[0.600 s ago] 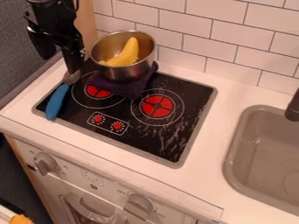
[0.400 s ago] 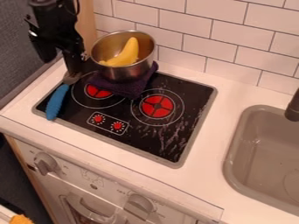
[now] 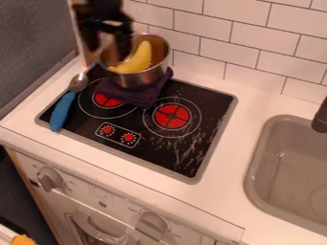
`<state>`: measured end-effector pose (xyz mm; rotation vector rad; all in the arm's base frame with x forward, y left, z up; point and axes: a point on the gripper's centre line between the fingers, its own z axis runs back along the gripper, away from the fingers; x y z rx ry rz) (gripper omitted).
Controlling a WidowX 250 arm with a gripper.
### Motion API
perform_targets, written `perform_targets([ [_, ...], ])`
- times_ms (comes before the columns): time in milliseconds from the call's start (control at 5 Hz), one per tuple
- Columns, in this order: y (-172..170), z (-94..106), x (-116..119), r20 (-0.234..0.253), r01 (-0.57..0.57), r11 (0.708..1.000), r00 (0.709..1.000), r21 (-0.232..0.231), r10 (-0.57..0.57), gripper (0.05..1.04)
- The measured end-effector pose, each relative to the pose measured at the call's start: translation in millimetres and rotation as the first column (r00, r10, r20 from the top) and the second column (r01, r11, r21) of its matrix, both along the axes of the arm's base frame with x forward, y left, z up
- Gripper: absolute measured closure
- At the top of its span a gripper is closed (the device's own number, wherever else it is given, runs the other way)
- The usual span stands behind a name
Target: Take the banana out of the silver pot
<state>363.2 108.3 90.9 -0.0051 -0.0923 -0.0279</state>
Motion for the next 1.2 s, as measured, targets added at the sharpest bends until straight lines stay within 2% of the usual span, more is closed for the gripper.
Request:
perform_targets([
  [200,-12,-4.1,31,0.006,-0.025,0.999,1.000,-0.036,0.026,0.077],
  [400,-16,-26.5,48,-0.042,-0.049,0.998,0.998,-0.040,0.048,0.077],
  [600,-12,-49.1,49,-0.108,-0.058,0.998,0.993,-0.011,0.057,0.077],
  [800,-7,-65.4,43,-0.164,-0.037,0.999,0.986,0.016,0.039,0.131],
  [1000,-4,-67.1,39,-0.152,-0.004,0.999,0.988,0.037,0.009,0.406],
  [1200,-13,-47.7,33,-0.104,0.017,1.000,0.994,0.008,-0.016,0.482],
])
